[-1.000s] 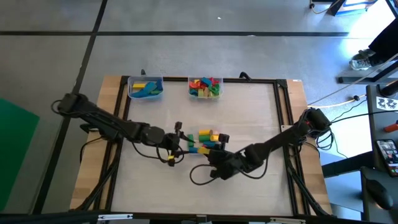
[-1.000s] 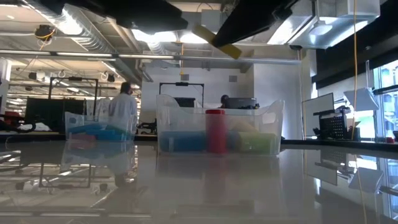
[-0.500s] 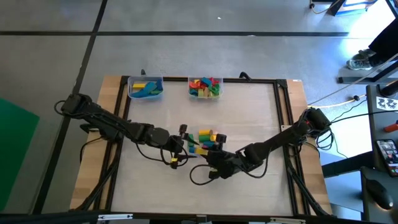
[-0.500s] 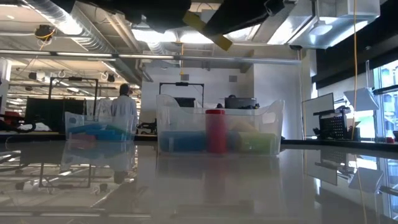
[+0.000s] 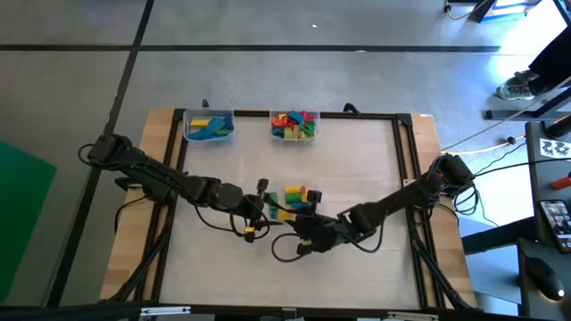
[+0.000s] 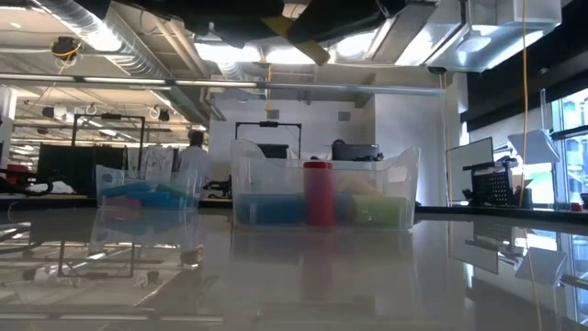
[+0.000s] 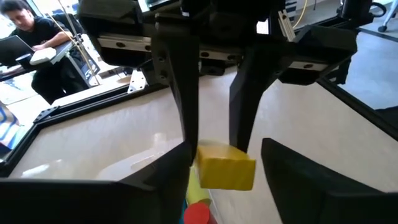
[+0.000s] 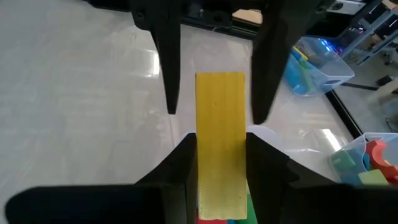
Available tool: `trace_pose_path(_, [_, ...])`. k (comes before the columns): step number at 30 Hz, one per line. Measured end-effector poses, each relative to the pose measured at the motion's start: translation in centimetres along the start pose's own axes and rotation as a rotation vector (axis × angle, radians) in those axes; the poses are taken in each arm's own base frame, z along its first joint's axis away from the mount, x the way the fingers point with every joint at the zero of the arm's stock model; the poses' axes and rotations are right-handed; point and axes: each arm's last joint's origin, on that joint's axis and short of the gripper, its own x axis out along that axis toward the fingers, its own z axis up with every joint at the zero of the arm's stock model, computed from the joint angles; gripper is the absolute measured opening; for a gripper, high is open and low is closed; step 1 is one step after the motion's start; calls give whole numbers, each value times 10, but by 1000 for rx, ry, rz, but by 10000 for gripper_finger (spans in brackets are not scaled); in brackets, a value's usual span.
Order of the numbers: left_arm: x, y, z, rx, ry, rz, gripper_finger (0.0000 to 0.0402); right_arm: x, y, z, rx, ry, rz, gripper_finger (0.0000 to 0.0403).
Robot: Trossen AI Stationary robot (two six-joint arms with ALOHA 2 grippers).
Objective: Sort blocks by size
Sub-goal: Put the yellow rectangular block into the top left transparent bin
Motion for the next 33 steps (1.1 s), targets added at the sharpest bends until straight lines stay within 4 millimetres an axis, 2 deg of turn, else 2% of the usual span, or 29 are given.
trace_pose_path(8, [0,0,0,16,1,4,112,0,0,1,19,-11,3,107])
trace_pose_path(13, [-2,0,1,15,1,-2,105,0,1,4,36,-37,2,154])
trace_pose_path(16, [-10,3,2,7,37,14,105,-4,1,5,29,-35,-3,192])
trace_pose_path(21, [-42,19,16,-23,167,205,106,-27,6,10,41,-63,20,239])
trace_pose_path(26, [-83,45,16,-40,283,495,104,-36,12,8,62,-53,31,259])
trace_pose_path(33, [-125,94,-2,-170,440,830,106,-35,10,3,107,-14,18,261])
